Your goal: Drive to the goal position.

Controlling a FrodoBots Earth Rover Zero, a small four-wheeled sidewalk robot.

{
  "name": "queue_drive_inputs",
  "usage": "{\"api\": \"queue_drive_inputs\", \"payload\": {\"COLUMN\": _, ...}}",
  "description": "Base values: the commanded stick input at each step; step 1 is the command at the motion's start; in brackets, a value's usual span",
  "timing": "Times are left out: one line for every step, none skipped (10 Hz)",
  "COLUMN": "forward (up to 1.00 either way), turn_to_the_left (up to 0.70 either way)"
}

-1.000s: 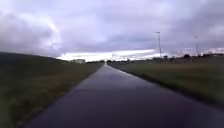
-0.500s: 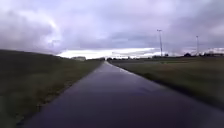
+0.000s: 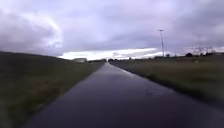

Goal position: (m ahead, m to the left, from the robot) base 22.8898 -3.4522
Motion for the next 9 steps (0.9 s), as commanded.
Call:
{"api": "queue_drive_inputs", "payload": {"forward": 0.70, "turn_to_the_left": 0.00}}
{"api": "queue_drive_inputs", "payload": {"forward": 0.70, "turn_to_the_left": 0.00}}
{"api": "queue_drive_inputs", "payload": {"forward": 0.70, "turn_to_the_left": 0.15}}
{"api": "queue_drive_inputs", "payload": {"forward": 0.70, "turn_to_the_left": 0.20}}
{"api": "queue_drive_inputs", "payload": {"forward": 0.70, "turn_to_the_left": 0.02}}
{"api": "queue_drive_inputs", "payload": {"forward": 0.70, "turn_to_the_left": 0.00}}
{"api": "queue_drive_inputs", "payload": {"forward": 0.70, "turn_to_the_left": 0.00}}
{"api": "queue_drive_inputs", "payload": {"forward": 0.70, "turn_to_the_left": 0.00}}
{"api": "queue_drive_inputs", "payload": {"forward": 0.70, "turn_to_the_left": 0.00}}
